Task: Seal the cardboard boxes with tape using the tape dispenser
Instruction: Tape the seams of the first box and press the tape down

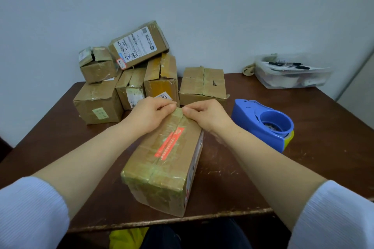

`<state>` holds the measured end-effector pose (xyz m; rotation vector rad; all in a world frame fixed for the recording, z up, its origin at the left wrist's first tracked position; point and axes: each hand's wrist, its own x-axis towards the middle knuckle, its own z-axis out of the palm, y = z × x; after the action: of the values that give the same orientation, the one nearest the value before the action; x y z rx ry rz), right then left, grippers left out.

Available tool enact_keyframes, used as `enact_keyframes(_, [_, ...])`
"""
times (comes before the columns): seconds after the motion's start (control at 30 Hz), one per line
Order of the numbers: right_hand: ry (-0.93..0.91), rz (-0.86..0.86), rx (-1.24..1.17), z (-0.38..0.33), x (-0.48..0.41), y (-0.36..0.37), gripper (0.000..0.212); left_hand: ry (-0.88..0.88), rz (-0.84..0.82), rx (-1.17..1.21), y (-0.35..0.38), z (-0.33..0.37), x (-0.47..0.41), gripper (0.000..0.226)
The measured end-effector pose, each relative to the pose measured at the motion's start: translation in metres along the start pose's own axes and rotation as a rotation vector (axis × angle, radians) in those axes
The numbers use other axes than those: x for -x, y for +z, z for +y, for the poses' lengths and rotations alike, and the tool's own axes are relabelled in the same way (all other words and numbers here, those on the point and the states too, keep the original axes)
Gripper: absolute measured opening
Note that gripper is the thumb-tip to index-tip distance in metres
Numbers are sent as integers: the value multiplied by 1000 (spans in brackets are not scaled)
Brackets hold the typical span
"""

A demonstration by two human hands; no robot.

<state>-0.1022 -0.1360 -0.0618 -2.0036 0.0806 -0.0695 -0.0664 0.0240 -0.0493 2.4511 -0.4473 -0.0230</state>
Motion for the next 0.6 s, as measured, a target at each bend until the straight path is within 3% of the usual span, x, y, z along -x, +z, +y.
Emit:
enact_keyframes(0.1, [-42, 94, 50, 9, 10, -6, 36, -5, 98, -34, 3, -1, 7, 30])
enact_keyframes(0.23, [-121, 203, 227, 14, 16, 0, 38, -37, 120, 4, 8, 3, 11, 30])
enact_keyframes(0.33, [24, 80, 19, 8, 22, -7, 41, -175, 9, 212, 3, 2, 17, 37])
enact_keyframes(0.4, [142, -5, -67, 10, 32, -4, 61, -217, -48, 374, 2, -1, 24, 26])
enact_keyframes(0.47, [131, -30, -55, 14, 37, 7, 63, -226, -47, 431, 5, 0, 30, 21])
enact_keyframes(0.6, [131, -32, -90, 11, 37, 6, 65, -334, -22, 552, 2, 12, 36, 35])
